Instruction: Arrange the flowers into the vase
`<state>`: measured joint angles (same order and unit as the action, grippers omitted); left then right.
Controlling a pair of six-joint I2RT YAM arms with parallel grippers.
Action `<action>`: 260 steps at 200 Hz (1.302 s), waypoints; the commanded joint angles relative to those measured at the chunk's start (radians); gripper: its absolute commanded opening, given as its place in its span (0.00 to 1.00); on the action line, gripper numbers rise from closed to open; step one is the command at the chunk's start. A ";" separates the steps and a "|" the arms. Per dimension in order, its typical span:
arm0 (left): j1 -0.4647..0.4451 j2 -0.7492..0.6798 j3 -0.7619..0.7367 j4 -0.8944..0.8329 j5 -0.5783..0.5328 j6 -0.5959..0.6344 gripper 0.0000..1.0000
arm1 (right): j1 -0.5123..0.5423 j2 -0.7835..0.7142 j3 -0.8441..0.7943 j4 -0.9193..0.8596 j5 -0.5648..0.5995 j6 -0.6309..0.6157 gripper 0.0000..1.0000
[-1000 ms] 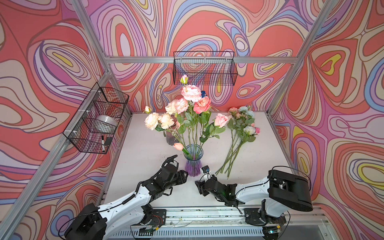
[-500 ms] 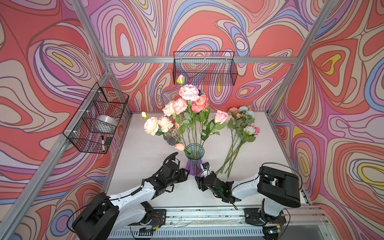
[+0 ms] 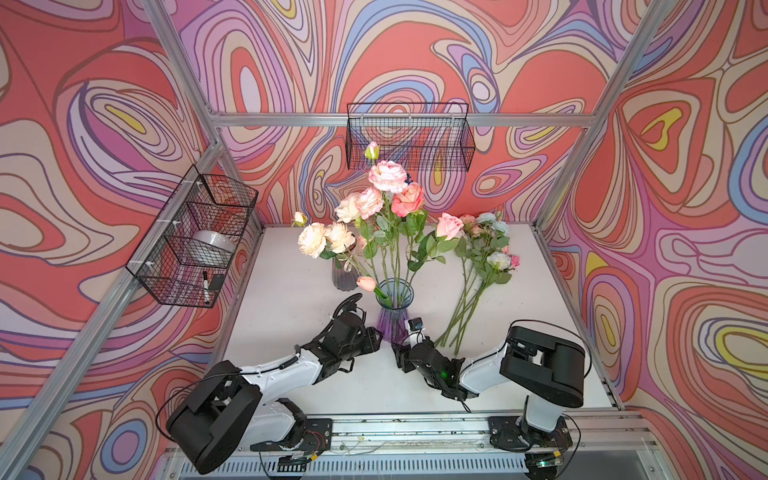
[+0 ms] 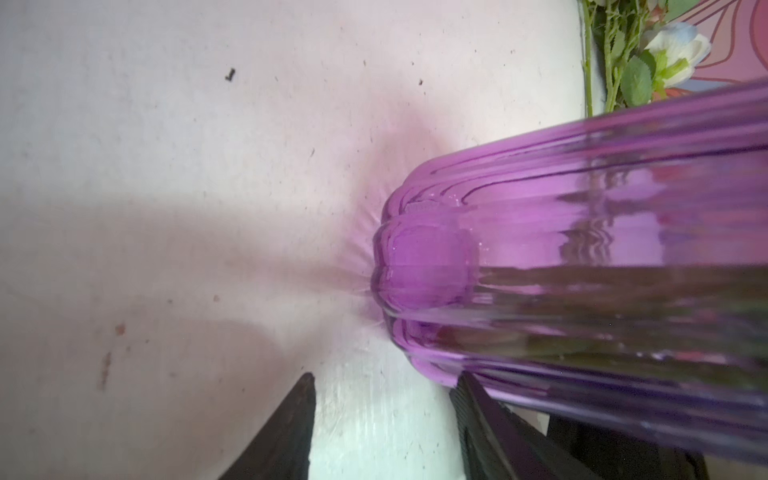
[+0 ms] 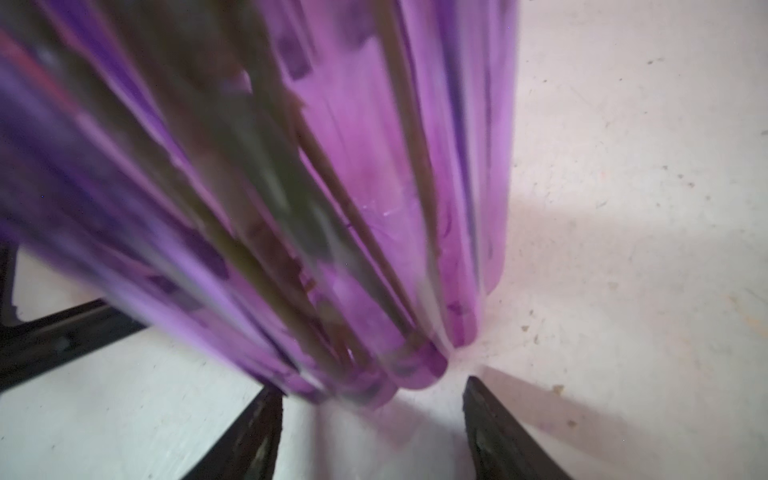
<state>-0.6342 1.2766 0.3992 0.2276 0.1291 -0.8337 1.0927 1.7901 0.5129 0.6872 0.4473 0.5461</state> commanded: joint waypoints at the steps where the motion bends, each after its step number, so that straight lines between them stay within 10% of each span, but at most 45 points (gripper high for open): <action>1: 0.011 0.039 0.049 0.054 0.004 0.014 0.55 | -0.037 0.035 0.024 0.009 0.002 -0.006 0.70; 160: 0.097 0.347 0.320 0.055 0.045 0.053 0.51 | -0.267 0.197 0.231 -0.037 -0.147 -0.059 0.66; 260: 0.098 0.072 0.127 0.017 0.032 -0.026 0.54 | -0.327 0.285 0.356 -0.085 -0.173 -0.065 0.63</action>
<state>-0.5415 1.4517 0.5865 0.2691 0.1680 -0.8196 0.7856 2.0281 0.8433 0.6777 0.2893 0.4793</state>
